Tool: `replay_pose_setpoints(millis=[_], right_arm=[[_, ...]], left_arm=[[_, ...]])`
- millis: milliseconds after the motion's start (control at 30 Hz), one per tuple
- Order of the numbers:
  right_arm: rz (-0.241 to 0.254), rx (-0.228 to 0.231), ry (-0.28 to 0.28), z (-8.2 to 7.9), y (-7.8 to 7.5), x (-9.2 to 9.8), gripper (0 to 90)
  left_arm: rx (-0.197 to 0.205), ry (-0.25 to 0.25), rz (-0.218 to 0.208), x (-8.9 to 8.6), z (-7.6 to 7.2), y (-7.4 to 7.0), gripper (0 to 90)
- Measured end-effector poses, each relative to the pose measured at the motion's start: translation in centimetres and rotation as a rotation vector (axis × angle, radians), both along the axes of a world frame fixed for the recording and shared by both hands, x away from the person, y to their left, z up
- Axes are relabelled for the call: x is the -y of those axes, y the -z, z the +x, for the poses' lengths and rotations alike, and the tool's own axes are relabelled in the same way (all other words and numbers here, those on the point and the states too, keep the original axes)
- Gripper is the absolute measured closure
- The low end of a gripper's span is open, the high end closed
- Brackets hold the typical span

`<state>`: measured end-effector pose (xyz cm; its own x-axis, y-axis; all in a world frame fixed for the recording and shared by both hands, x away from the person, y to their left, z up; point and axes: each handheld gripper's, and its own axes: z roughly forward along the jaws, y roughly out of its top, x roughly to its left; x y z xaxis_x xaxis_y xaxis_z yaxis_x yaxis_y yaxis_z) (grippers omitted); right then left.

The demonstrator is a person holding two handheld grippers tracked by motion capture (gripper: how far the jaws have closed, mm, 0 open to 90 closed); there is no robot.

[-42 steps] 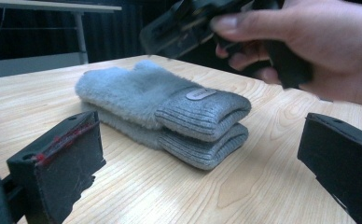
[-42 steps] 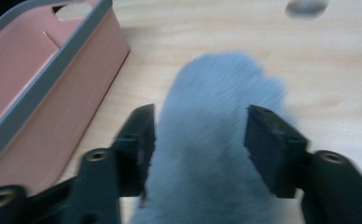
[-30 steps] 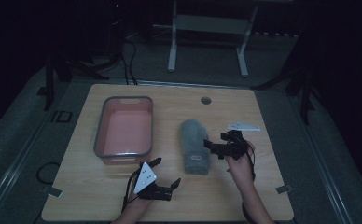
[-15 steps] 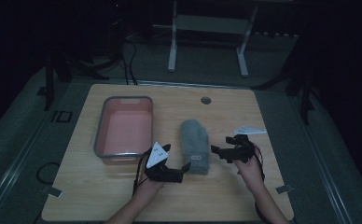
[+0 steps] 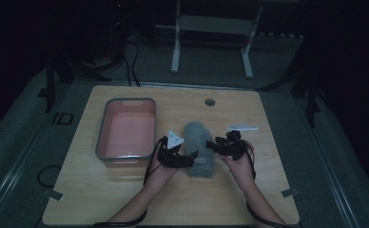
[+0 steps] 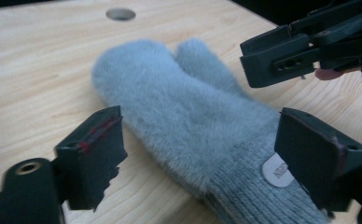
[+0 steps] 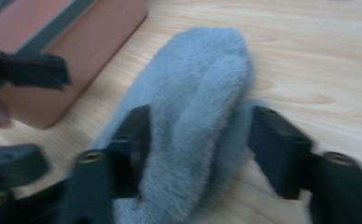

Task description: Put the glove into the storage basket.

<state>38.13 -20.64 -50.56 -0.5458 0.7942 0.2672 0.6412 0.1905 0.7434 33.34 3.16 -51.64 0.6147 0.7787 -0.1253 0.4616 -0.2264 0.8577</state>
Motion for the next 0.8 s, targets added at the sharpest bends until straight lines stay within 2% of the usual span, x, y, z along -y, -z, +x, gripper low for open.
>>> replay_pose_setpoints(millis=[67,100,133,233,300,400,567,600,700,733,767,800], right_arm=[[0.001,-0.011,-0.001,0.1,0.3,-0.1,43.1],[0.007,-0.032,-0.002,0.2,0.7,-0.1,42.1],[-0.011,-0.063,0.006,0.2,1.7,-0.3,40.6],[-0.028,-0.082,0.014,0.0,2.6,-0.3,40.1],[-0.026,-0.111,0.008,0.0,3.2,-0.1,40.7],[-0.023,-0.125,0.005,0.1,3.9,0.2,40.7],[0.01,-0.145,-0.021,0.6,4.7,0.7,40.7],[0.005,-0.145,-0.027,0.7,4.6,0.7,40.6],[-0.012,-0.145,-0.036,0.7,4.6,0.7,40.7],[-0.015,-0.145,-0.04,0.7,4.5,0.7,42.9],[0.0,-0.158,-0.073,0.8,4.6,0.7,50.7],[0.009,-0.165,-0.077,0.8,4.7,0.7,52.2]], left_arm=[[-0.017,0.004,0.002,0.1,0.3,0.3,21.1],[-0.033,0.0,0.009,0.2,0.6,0.5,21.5],[-0.053,0.001,0.004,0.3,0.8,0.7,22.1],[-0.097,-0.013,0.039,0.5,1.3,1.4,24.2],[-0.125,-0.018,0.052,0.6,1.6,1.9,24.2],[-0.16,-0.016,0.04,0.6,2.0,2.2,24.2],[-0.171,-0.008,0.056,0.8,2.6,2.8,23.2],[-0.179,-0.01,0.06,0.7,2.8,2.9,20.1],[-0.193,0.0,0.05,0.7,3.1,3.2,19.1],[-0.207,0.014,0.039,0.8,3.5,3.5,19.1],[-0.216,0.019,0.034,0.8,3.7,3.6,19.1],[-0.224,0.019,0.03,0.8,3.9,3.8,19.1]])
